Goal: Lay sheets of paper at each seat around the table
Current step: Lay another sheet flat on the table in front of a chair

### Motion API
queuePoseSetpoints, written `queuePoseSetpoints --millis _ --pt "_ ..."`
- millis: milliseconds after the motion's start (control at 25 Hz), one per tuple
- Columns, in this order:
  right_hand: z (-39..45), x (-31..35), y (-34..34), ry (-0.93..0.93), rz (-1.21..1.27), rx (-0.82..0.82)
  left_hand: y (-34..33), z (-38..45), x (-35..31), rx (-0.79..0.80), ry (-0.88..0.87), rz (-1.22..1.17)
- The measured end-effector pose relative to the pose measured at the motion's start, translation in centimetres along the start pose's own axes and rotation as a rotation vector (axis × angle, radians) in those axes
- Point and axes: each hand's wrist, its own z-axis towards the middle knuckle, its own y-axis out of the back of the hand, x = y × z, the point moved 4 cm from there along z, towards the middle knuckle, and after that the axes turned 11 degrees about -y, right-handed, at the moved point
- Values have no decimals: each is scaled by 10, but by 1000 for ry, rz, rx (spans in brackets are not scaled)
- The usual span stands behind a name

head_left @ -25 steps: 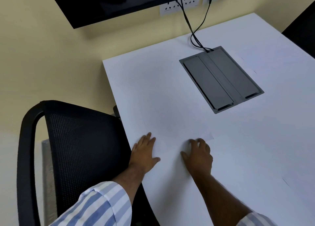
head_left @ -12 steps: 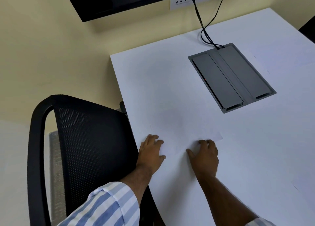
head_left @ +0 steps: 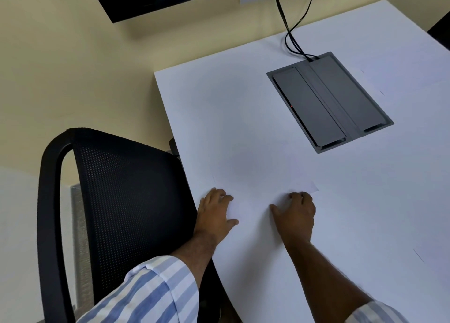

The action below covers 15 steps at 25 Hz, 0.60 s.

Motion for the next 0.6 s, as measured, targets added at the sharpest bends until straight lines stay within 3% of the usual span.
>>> queuePoseSetpoints --millis 600 --pt "1 -3 4 -1 154 2 5 3 5 -26 -7 -50"
